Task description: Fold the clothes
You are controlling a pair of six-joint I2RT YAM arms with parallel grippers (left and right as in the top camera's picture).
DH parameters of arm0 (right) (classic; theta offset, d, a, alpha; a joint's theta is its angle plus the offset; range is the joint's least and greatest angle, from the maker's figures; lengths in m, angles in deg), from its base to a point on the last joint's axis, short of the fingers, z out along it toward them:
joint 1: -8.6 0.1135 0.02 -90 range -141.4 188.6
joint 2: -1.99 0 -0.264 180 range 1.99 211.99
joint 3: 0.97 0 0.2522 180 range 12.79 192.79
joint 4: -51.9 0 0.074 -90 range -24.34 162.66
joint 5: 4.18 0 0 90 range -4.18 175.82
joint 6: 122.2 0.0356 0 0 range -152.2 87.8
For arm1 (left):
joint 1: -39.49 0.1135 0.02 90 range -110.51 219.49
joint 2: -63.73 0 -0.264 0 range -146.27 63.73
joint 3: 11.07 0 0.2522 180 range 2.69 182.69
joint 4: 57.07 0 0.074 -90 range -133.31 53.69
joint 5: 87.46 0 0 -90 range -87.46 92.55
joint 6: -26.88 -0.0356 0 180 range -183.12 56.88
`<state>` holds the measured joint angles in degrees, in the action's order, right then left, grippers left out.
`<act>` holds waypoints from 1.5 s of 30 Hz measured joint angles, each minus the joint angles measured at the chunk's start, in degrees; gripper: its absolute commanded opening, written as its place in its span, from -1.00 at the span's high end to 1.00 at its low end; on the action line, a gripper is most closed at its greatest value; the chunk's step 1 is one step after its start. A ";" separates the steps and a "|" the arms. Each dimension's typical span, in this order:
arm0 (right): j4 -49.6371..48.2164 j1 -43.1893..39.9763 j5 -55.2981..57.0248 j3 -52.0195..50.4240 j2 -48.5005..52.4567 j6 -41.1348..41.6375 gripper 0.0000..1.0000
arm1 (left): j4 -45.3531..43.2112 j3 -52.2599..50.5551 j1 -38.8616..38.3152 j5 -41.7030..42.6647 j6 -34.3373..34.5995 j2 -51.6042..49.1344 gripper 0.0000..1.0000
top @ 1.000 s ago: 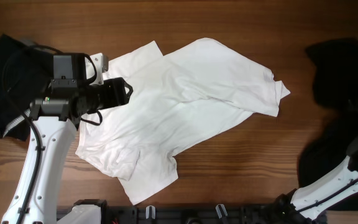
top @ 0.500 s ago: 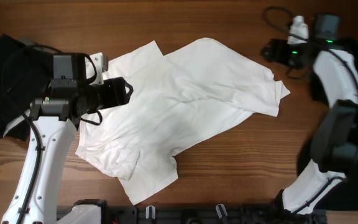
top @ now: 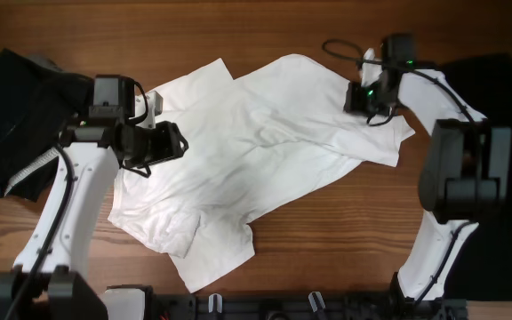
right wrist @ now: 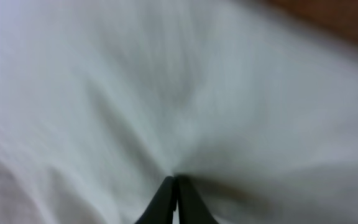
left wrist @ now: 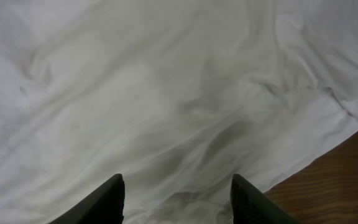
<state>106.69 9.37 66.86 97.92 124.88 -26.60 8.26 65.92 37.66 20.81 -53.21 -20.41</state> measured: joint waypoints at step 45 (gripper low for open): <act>5.42 8.76 -4.59 -0.74 -1.42 -5.77 0.27 | -2.73 -0.07 0.00 -0.37 0.00 -2.67 -0.26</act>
<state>112.11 18.14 62.27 97.17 123.46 -32.37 5.53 65.85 37.66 20.43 -53.21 -23.07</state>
